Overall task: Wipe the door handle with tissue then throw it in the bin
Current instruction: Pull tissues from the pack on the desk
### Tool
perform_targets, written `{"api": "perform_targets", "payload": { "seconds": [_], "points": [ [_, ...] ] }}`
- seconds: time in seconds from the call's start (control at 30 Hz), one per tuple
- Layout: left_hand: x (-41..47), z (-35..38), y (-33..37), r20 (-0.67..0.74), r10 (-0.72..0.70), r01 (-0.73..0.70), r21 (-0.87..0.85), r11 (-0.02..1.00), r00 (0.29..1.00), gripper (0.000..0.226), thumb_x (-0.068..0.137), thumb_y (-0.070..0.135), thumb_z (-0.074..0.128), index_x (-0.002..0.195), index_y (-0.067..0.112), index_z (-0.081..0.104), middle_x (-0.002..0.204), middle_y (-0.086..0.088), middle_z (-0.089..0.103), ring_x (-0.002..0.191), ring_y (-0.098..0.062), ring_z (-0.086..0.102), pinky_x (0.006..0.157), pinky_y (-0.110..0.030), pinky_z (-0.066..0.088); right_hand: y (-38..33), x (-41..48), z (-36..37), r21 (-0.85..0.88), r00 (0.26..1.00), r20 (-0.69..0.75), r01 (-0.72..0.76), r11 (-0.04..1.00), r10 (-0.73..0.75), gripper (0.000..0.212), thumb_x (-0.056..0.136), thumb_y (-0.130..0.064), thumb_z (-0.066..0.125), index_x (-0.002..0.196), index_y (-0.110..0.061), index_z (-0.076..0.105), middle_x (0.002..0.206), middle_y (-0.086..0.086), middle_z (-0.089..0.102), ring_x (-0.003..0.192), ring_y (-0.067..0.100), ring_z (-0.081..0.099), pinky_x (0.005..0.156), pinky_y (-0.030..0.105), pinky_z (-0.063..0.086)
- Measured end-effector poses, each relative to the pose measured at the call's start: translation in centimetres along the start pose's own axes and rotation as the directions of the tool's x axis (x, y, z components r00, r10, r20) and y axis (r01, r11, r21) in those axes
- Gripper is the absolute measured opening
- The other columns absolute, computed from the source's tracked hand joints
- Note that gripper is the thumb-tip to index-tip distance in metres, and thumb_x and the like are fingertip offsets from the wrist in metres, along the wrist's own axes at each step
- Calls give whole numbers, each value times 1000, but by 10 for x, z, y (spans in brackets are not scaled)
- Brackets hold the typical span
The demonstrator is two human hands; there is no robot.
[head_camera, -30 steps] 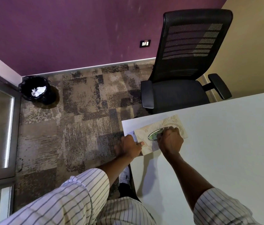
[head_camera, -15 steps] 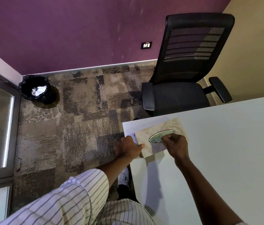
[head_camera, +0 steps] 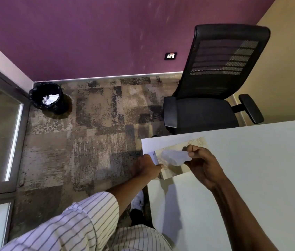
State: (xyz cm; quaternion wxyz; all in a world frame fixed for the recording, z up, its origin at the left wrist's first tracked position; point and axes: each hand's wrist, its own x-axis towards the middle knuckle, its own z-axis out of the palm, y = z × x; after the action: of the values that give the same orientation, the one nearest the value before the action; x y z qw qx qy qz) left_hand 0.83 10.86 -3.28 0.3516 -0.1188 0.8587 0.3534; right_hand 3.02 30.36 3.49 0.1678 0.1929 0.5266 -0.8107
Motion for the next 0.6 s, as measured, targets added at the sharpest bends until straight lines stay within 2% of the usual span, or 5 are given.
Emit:
{"api": "perform_targets", "payload": {
  "seconds": [0.1,0.2,0.33,0.5,0.6],
  "points": [
    [-12,-16,4,97,-5,32,-276,961,995,7,102,14,71,106,10,75,111,-22,83,84,-31,76,61,-20,52,1,7,16,110,995,96,-51,993,40,19,79,-13,58,60,-12,55,70,2,46,72,18,51,67,26,50],
    [-29,-41,7,226,-4,131,-549,825,974,24,107,-1,55,106,5,77,110,-23,82,76,-25,76,68,-30,61,10,16,33,150,992,99,-89,985,74,9,68,-17,70,64,-12,63,75,1,55,80,18,61,71,31,47],
    [-53,-73,-9,153,18,102,-739,666,988,40,95,-18,49,126,-11,73,118,-31,80,87,-36,80,70,-32,60,15,26,64,86,980,182,-102,991,85,12,72,-15,66,64,-8,60,76,5,52,81,21,56,73,36,42],
    [-78,-118,-46,57,52,27,-894,448,997,32,74,8,68,100,6,87,96,-24,81,78,-25,74,72,-33,57,25,34,115,15,983,146,-117,993,114,10,72,-11,64,63,-6,66,80,13,53,82,26,55,75,41,49],
    [-87,-143,-77,-31,7,-31,-924,381,1000,17,91,15,81,106,10,85,102,-18,85,80,-22,77,70,-32,58,33,36,151,-86,971,201,-116,989,131,9,72,-12,65,64,-8,65,83,14,50,84,25,58,72,39,52]
  ]
}}
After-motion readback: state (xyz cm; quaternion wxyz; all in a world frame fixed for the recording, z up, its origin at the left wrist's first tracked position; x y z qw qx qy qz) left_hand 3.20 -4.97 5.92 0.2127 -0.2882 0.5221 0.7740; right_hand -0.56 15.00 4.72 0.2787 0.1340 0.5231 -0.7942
